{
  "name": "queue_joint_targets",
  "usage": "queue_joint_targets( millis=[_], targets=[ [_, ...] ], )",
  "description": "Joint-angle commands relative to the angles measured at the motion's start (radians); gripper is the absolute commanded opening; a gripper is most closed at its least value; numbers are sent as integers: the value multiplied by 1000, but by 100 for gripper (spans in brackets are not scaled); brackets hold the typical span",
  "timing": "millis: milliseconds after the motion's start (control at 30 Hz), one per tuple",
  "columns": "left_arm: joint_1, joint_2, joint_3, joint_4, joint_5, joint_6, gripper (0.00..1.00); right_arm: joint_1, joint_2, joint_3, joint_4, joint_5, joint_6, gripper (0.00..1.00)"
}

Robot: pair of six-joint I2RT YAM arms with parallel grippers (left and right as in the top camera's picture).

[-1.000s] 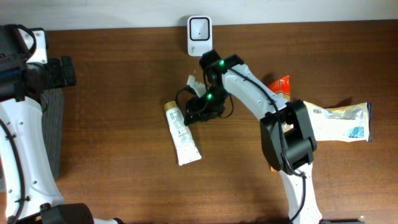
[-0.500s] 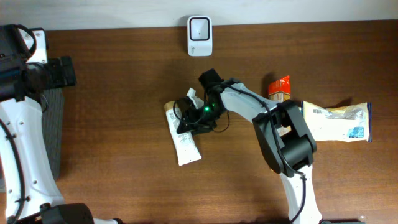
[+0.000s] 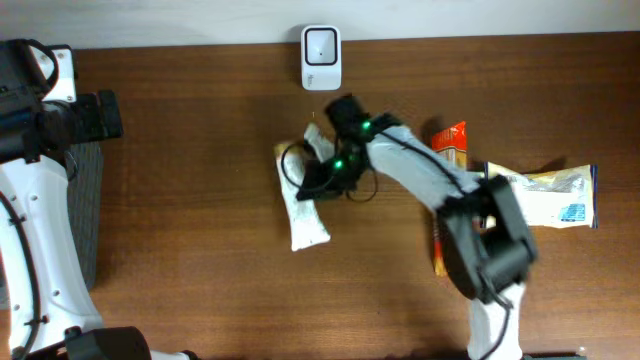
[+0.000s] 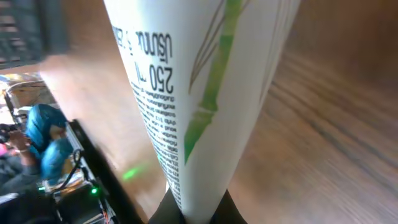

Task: Scan the item barcode
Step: 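Lift the white tube and hold it before the barcode scanner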

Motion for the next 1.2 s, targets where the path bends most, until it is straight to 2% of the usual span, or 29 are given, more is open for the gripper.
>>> queue_joint_targets(
  millis=[0,133,400,467,567,667,733,800,833,967,1100,1167],
  targets=[
    [-2,1,6,2,0,-9,99,-31,-298,27,6,-50,-103,4],
    [-2,1,6,2,1,-9,99,-99,-488,27,-21,-51,-114,4],
    [-2,1,6,2,0,-9,99,-127,-515,28,-43,-71,-140,4],
    [-2,1,6,2,0,-9,99,-127,-512,48,-42,49,-63,4],
    [-2,1,6,2,1,-9,99,-125,-438,226,-107,245,-53,4],
    [-2,1,6,2,1,-9,99,-82,-310,464,-137,665,-89,4],
    [-2,1,6,2,0,-9,99,-33,-234,513,-46,951,-183,4],
    [-2,1,6,2,1,-9,99,21,-131,512,139,1263,-352,4],
    [-2,1,6,2,1,-9,99,34,-85,512,213,1337,-441,4],
    [-2,1,6,2,0,-9,99,34,112,512,510,1561,-724,4],
    [-2,1,6,2,0,-9,99,19,261,512,777,1578,-1044,4],
    [-2,1,6,2,1,-9,99,19,303,512,871,1571,-1098,4]
  ],
)
